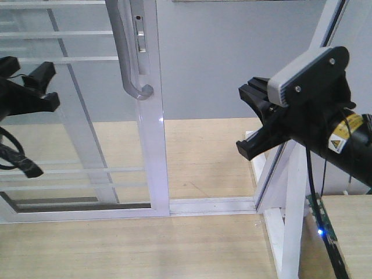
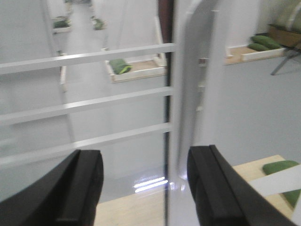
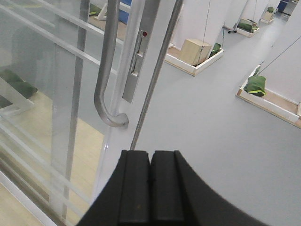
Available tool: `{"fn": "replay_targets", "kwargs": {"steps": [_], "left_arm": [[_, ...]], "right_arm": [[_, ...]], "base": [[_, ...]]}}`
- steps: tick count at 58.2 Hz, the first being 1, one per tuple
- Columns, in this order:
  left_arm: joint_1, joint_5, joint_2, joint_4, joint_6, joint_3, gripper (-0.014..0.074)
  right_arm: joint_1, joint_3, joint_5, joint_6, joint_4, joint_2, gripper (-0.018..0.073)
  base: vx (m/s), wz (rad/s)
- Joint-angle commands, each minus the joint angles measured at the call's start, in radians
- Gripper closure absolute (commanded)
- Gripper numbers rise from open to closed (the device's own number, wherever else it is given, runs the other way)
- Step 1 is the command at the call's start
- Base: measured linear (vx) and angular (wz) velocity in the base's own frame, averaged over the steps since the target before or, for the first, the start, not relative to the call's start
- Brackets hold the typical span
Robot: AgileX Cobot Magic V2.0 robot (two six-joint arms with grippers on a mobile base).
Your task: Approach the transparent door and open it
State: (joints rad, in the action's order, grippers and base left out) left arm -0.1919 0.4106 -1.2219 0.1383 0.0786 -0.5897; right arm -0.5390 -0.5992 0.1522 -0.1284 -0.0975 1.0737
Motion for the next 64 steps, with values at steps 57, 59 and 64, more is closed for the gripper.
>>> {"fn": "replay_targets", "kwargs": {"steps": [57,59,64], "left_arm": [[-0.028,0.109,-0.629,0.040,0.121,-0.646,0.0085],[-0.028,0.089,-0.640,0.040,0.121,-0.663,0.0092],[-0.028,0.047,-0.656,0.039,0.121,-0.693,0.0127]], "right_arm": [[0.004,-0.002,0.097,-0.017,0.025,-0.052,0.0565],[0.004,-0.002,0.097,-0.017,0.025,-0.052,0.0565],[0.004,-0.002,0.097,-0.017,0.025,-0.052,0.0565]], "base": [[0.00,0.00],[0.00,0.00],[0.00,0.00]]}}
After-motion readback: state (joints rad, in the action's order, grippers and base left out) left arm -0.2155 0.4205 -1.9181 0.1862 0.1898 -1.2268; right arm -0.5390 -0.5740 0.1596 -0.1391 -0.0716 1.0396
